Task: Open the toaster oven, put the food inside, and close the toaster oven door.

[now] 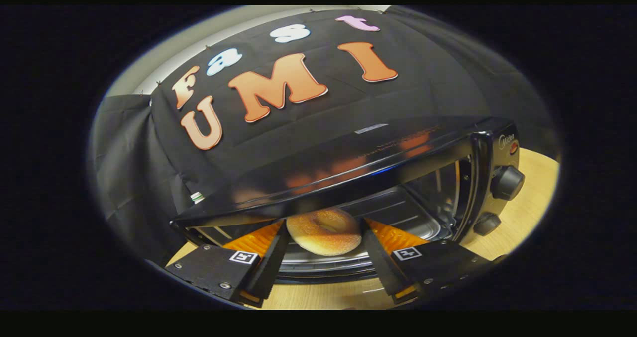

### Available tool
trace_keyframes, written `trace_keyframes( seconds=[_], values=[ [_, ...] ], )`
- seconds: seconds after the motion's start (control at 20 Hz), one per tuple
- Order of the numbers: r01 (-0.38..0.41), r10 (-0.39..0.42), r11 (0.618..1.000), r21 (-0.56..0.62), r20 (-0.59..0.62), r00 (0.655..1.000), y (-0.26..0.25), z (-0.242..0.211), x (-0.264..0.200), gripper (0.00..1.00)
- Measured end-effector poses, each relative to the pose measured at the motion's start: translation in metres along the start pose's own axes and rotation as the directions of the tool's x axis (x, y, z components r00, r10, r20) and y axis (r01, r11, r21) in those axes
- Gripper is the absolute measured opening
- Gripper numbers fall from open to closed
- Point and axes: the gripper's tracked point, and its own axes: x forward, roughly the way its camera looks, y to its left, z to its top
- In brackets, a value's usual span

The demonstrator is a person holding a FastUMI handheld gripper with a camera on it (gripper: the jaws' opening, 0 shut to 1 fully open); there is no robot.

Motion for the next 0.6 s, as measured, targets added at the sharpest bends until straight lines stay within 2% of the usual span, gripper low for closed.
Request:
trace_keyframes(
  seconds=[0.15, 0.3, 0.6],
  values=[
    [0.031, -0.031, 0.996, -0.086, 0.006, 1.000, -0.008, 0.001, -0.004, 0.88],
    [0.019, -0.022, 0.992, -0.127, -0.026, 0.999, -0.008, -0.005, -0.019, 0.91],
    [-0.021, 0.003, 0.966, -0.259, -0.070, 0.998, -0.005, -0.009, -0.085, 0.93]
  ],
)
